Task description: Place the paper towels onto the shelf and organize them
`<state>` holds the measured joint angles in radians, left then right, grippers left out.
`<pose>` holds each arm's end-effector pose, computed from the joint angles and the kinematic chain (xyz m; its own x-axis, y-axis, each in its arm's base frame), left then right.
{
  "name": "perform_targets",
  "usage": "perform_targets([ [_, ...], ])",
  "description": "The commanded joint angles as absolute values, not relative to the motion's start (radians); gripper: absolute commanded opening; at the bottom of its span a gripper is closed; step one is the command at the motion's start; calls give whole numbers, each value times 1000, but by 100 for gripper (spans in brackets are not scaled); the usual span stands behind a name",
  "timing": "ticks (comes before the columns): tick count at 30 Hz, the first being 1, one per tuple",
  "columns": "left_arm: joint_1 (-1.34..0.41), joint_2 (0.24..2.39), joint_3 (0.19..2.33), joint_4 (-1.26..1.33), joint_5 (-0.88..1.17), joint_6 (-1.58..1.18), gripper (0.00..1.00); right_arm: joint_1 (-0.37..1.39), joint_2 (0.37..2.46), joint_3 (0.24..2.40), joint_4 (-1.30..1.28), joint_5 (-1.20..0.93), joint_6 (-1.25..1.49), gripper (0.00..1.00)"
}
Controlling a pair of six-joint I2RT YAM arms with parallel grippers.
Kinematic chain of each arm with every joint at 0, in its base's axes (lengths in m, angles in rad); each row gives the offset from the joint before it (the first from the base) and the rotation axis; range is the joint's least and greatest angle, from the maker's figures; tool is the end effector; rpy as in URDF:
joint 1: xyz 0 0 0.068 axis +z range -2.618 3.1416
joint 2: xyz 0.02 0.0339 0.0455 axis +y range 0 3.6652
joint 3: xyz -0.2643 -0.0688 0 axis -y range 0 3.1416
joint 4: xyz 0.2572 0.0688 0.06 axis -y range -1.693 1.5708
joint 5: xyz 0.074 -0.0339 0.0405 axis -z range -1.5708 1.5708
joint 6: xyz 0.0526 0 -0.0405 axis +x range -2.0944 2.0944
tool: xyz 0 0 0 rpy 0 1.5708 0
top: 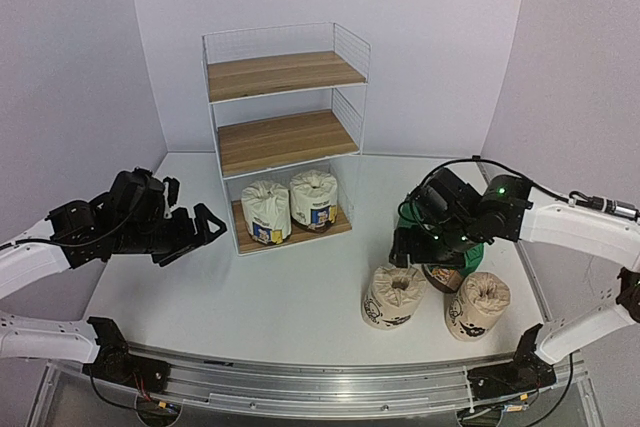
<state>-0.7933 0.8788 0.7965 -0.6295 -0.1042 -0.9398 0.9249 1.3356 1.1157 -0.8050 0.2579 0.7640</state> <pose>0.1500 -0.1446 0.2731 -0.7980 -0.3340 -0.5016 0.0156 0.8206 -0.5713 0.1837 0.2214 0.2663 -0.8505 -0.0170 -0.5257 -0.1441 0.9688 0.2018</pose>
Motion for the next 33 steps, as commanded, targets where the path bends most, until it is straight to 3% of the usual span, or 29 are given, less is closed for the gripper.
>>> perform_targets([
  [1,-798,909,774,-532,-34,-900,100,888,1293,1054,-914,144,852,90],
  [8,-798,962,761,-482,14,-883,100,870,1345,1030,-904,120,866,71],
  [16,-798,997,756,-453,59,-851,100,861,1408,986,-860,118,889,65],
  [19,-798,1003,752,-439,72,-838,100,861,1418,995,-853,129,885,49],
  [21,-798,1007,748,-414,97,-814,100,862,1411,1010,-853,137,872,29],
  [23,-798,1010,739,-373,145,-770,100,861,1402,1031,-854,135,852,23],
  [30,-798,1051,712,-126,455,-589,100,861,1429,1125,-853,-21,704,16],
  [33,-799,1073,724,-98,494,-550,100,862,1449,1166,-853,-74,650,12],
])
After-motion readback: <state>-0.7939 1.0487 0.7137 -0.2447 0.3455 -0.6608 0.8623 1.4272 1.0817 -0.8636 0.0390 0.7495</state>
